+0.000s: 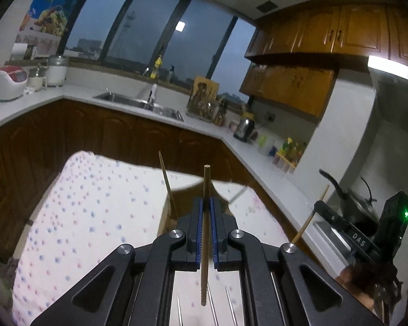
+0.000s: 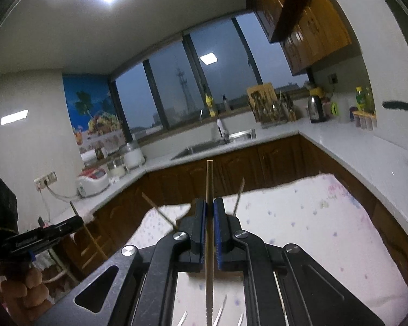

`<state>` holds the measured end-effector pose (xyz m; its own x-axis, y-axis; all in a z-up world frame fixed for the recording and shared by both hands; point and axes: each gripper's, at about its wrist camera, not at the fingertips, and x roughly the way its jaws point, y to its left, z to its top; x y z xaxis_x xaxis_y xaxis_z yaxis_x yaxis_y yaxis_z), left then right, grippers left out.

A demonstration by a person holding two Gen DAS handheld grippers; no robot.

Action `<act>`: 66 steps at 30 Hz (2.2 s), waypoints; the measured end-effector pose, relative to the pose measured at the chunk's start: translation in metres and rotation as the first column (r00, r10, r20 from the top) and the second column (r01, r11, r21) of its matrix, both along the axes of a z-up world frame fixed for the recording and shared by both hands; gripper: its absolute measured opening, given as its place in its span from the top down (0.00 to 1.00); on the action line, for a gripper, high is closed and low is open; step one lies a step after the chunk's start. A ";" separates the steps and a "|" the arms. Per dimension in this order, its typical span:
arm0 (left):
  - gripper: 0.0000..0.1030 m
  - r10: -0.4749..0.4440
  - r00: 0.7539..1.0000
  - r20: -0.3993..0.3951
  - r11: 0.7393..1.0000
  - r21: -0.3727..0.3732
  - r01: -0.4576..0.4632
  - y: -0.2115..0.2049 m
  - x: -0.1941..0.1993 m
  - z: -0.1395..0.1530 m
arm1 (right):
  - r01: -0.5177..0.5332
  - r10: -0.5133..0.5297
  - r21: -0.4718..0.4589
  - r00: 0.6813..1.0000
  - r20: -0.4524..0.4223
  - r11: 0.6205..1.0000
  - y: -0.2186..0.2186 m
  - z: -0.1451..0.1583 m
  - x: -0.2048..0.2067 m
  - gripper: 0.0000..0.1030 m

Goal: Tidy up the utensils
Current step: 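Carry both chopsticks upright and lower them into the wooden holder, then open both grippers to drop the chopsticks into the holder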

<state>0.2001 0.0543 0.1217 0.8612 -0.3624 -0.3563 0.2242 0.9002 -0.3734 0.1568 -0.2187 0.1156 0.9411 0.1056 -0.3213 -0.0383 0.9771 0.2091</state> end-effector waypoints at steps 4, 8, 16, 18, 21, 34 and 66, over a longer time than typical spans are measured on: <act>0.97 0.015 0.998 0.054 1.000 -0.001 -0.015 0.003 0.023 0.013 | 0.018 -0.018 0.015 0.999 0.051 1.000 -0.005 0.013 0.024 0.94; 0.97 0.043 0.993 0.110 0.999 -0.004 -0.043 0.006 0.044 0.021 | 0.043 -0.045 0.021 0.993 0.108 0.999 -0.010 0.024 0.047 0.94; 0.97 0.094 0.983 0.159 0.996 -0.017 -0.092 0.000 0.097 0.001 | 0.068 -0.063 -0.030 0.986 0.156 0.997 -0.005 0.017 0.092 0.94; 0.97 0.103 0.982 0.158 0.995 -0.022 -0.101 -0.004 0.106 -0.014 | 0.070 -0.063 -0.043 0.986 0.154 0.997 -0.003 0.006 0.099 0.94; 0.97 0.116 0.981 0.156 0.993 -0.040 -0.111 -0.011 0.117 -0.039 | 0.074 -0.067 -0.043 0.988 0.141 0.996 -0.003 -0.010 0.108 0.94; 0.97 0.149 0.987 0.053 0.988 -0.059 -0.146 -0.038 0.164 -0.124 | 0.136 -0.136 0.004 0.989 0.061 0.991 -0.011 -0.068 0.114 0.94; 0.49 0.141 0.990 0.011 0.990 -0.015 -0.141 -0.025 0.159 -0.100 | 0.124 -0.119 0.080 0.991 -0.065 0.989 -0.031 -0.076 0.110 0.36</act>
<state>0.3591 0.0296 0.0218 0.9081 -0.2417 -0.3419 0.0997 0.9179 -0.3841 0.2665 -0.2501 0.0397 0.9280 0.0202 -0.3721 0.0948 0.9528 0.2883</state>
